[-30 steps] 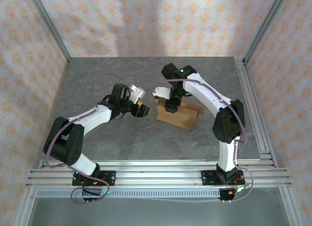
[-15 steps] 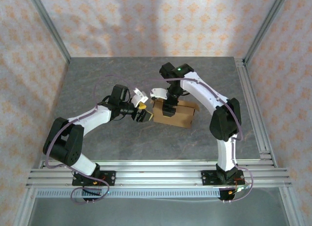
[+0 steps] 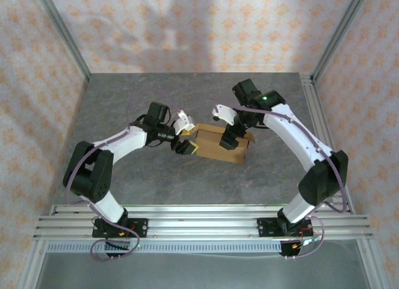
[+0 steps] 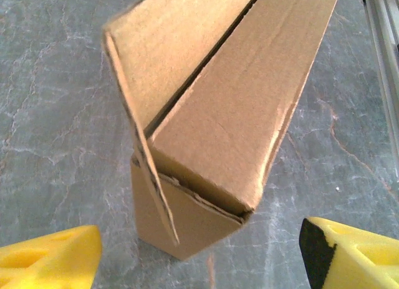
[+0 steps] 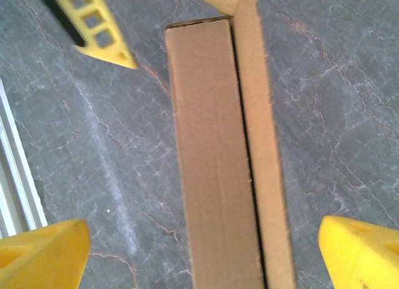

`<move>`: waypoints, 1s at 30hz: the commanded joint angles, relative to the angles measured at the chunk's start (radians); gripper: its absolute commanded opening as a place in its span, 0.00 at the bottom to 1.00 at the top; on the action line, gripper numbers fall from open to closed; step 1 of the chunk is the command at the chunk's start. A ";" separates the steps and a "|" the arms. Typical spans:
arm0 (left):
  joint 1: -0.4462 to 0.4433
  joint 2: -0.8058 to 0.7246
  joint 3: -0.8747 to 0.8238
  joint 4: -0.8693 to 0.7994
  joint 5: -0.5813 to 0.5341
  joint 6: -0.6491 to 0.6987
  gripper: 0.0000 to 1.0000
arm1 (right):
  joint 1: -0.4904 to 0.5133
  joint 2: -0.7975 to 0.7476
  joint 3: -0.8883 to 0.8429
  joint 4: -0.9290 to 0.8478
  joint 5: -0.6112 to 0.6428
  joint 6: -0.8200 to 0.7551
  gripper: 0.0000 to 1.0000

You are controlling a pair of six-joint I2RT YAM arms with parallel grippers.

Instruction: Fold the paper box

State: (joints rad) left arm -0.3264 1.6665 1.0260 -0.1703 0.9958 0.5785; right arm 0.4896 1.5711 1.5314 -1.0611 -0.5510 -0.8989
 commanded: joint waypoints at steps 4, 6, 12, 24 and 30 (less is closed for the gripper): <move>0.006 0.076 0.075 -0.012 0.078 0.081 0.83 | -0.007 -0.128 -0.119 0.136 -0.051 0.096 0.94; 0.004 0.099 0.097 -0.013 0.094 0.078 0.82 | -0.012 -0.158 -0.155 0.162 -0.065 0.123 0.94; 0.003 0.132 0.150 -0.124 0.161 0.196 0.64 | -0.035 -0.216 -0.227 0.200 -0.035 0.216 0.92; -0.030 0.159 0.197 -0.239 0.136 0.339 0.57 | -0.071 -0.219 -0.245 0.184 -0.002 0.282 0.90; -0.030 0.149 0.184 -0.216 0.107 0.321 0.46 | -0.083 -0.221 -0.255 0.217 0.058 0.373 0.88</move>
State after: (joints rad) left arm -0.3534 1.8233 1.2049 -0.3817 1.1400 0.8959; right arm 0.4187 1.3693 1.2869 -0.8806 -0.5453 -0.5976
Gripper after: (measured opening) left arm 0.460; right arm 0.886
